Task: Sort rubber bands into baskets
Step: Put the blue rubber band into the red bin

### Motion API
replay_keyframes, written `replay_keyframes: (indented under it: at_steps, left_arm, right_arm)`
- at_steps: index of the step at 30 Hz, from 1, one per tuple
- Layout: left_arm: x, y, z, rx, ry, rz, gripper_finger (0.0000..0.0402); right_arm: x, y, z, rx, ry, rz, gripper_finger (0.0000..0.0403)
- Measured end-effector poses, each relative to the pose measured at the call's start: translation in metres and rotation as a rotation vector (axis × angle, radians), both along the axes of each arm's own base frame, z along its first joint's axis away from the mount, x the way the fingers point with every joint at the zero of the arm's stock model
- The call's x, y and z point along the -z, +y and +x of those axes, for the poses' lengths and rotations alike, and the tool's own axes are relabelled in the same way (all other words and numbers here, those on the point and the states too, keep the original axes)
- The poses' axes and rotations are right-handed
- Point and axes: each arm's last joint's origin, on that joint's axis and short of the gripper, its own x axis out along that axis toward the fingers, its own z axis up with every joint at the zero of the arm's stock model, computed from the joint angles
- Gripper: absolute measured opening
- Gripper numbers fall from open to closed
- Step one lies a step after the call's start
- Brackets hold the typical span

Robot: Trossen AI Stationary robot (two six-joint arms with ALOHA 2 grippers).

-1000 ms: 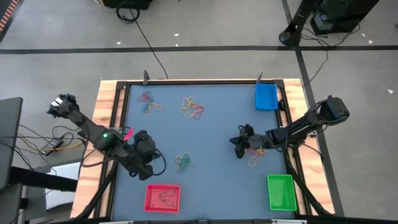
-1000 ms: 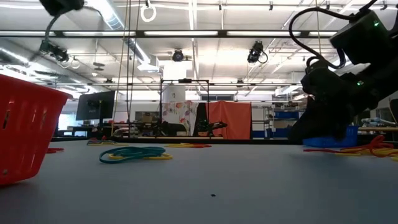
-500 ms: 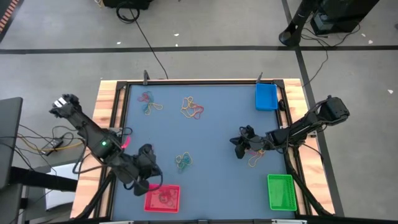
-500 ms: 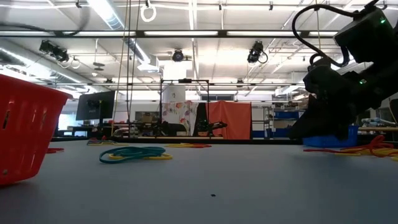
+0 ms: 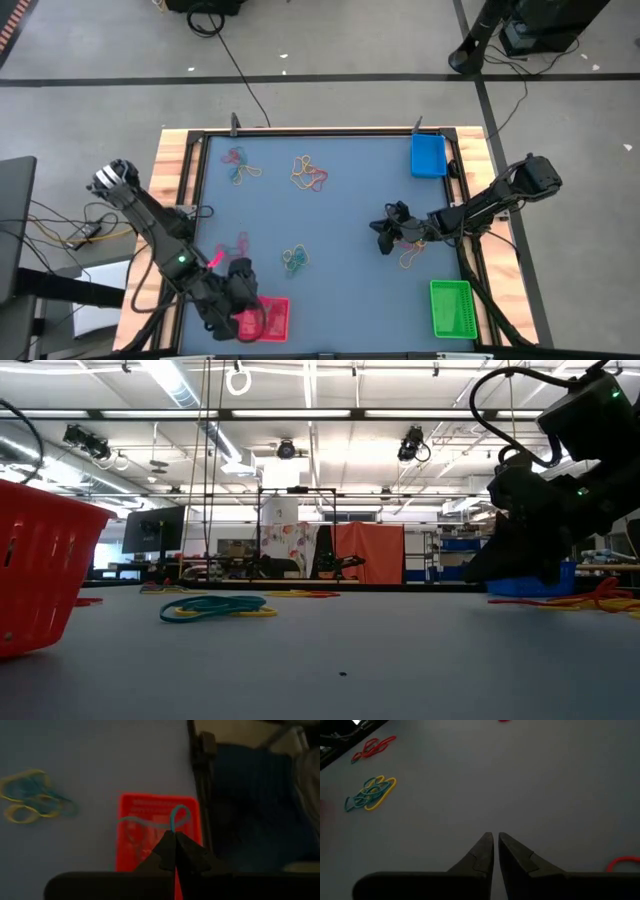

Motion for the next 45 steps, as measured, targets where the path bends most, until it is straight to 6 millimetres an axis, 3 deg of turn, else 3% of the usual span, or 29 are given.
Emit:
replay_keyframes:
  at_steps: [8, 28, 40, 45]
  left_arm:
    - [0.006, -0.009, 0.002, 0.089, 0.039, -0.046, 0.001]
    - [-0.019, -0.006, 0.003, 0.094, -0.061, 0.012, 0.001]
    - [0.009, -0.022, 0.008, 0.095, 0.022, 0.073, 0.0011]
    - [0.022, -0.02, 0.008, 0.053, 0.103, 0.137, 0.0039]
  right_arm:
    - [0.0, 0.0, 0.0, 0.001, 0.0, -0.001, 0.0041]
    - [0.0, 0.0, 0.0, 0.006, 0.0, -0.005, 0.0041]
    - [0.0, 0.0, 0.0, -0.001, 0.0, 0.004, 0.0041]
    - [0.0, 0.0, 0.0, 0.001, -0.001, 0.007, 0.0041]
